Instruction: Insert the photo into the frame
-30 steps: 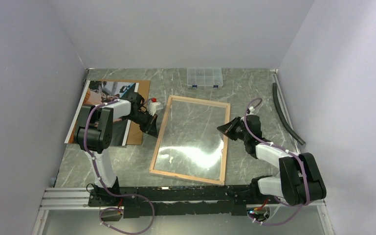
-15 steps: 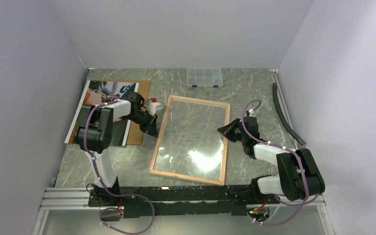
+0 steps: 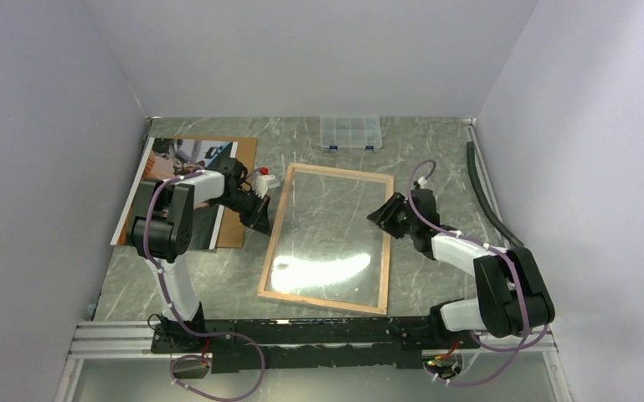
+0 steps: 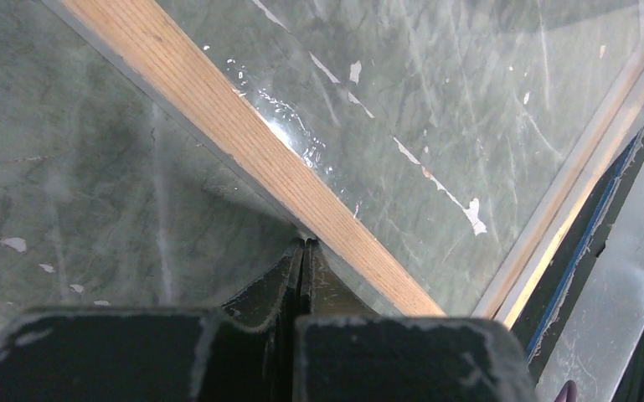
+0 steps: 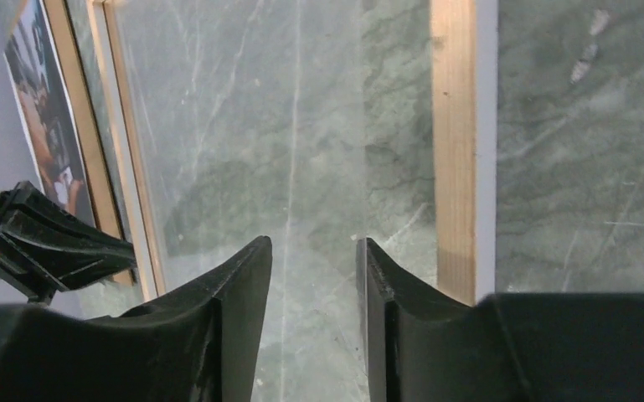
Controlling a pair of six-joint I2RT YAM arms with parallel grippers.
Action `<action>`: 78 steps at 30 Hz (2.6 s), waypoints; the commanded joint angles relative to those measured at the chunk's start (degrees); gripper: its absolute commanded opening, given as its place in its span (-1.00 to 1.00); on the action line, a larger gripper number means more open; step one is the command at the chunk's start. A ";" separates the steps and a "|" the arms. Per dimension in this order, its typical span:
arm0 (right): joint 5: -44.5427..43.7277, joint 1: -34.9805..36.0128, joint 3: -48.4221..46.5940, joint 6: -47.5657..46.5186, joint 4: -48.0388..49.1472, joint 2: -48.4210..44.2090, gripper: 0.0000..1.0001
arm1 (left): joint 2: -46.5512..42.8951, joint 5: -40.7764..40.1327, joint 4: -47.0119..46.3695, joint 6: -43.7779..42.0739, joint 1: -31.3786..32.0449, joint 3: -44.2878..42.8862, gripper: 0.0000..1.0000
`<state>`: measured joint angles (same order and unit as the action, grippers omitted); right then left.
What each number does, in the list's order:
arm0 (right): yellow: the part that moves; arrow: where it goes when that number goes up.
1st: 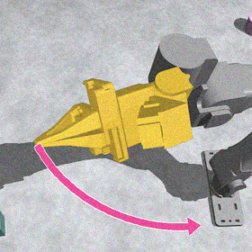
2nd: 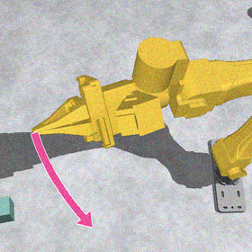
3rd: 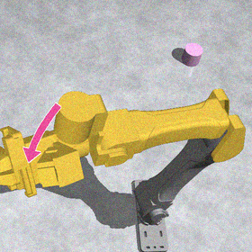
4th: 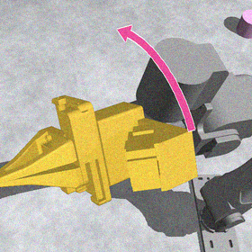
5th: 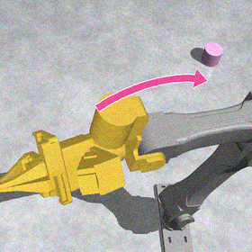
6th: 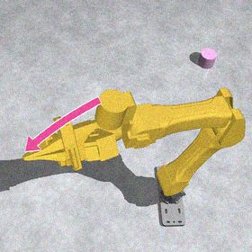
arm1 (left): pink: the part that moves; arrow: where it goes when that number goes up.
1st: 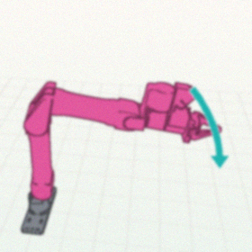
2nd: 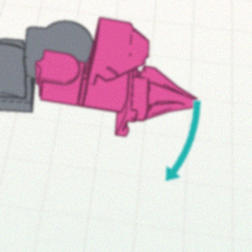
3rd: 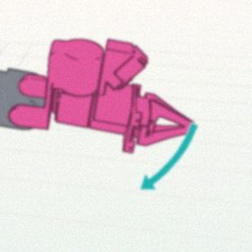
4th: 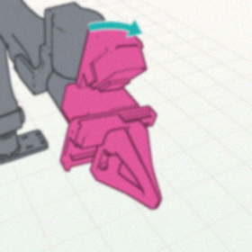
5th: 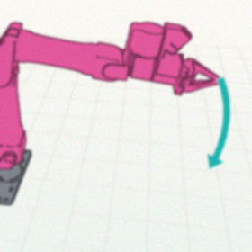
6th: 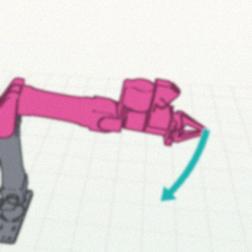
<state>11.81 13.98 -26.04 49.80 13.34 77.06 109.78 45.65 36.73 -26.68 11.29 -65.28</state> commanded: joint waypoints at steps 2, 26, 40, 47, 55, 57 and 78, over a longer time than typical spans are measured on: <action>-0.90 1.46 -4.40 -5.91 -6.24 -1.10 -0.02 | -1.44 4.58 0.01 0.43 0.76 -0.02 -0.95; -8.19 3.63 -14.74 -13.40 -25.05 -1.45 0.56 | -1.28 4.94 -0.01 0.59 0.67 -0.33 -0.95; -10.74 3.70 -18.23 -14.73 -25.63 1.43 0.26 | -1.14 5.25 0.48 0.96 -0.91 -1.10 -0.95; -14.16 3.75 -18.73 -14.56 -27.28 4.84 0.12 | -0.89 5.23 0.08 1.19 -0.91 -0.99 -0.95; -13.85 5.00 -18.07 -13.73 -27.47 8.28 -0.19 | -0.37 5.37 -0.46 1.53 -0.92 -0.96 -0.95; -15.11 5.67 -18.20 -13.51 -28.08 8.98 -0.22 | -0.23 5.33 -0.35 1.51 -0.92 -1.11 -0.95; -18.70 6.26 -25.79 -14.57 -35.81 -2.62 0.62 | -2.37 4.96 4.92 -3.01 -3.64 -2.73 -0.95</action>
<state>-5.74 21.74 -50.43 35.94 -20.10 77.14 109.78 49.25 38.76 -26.33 8.54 -66.87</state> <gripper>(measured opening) 0.767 0.032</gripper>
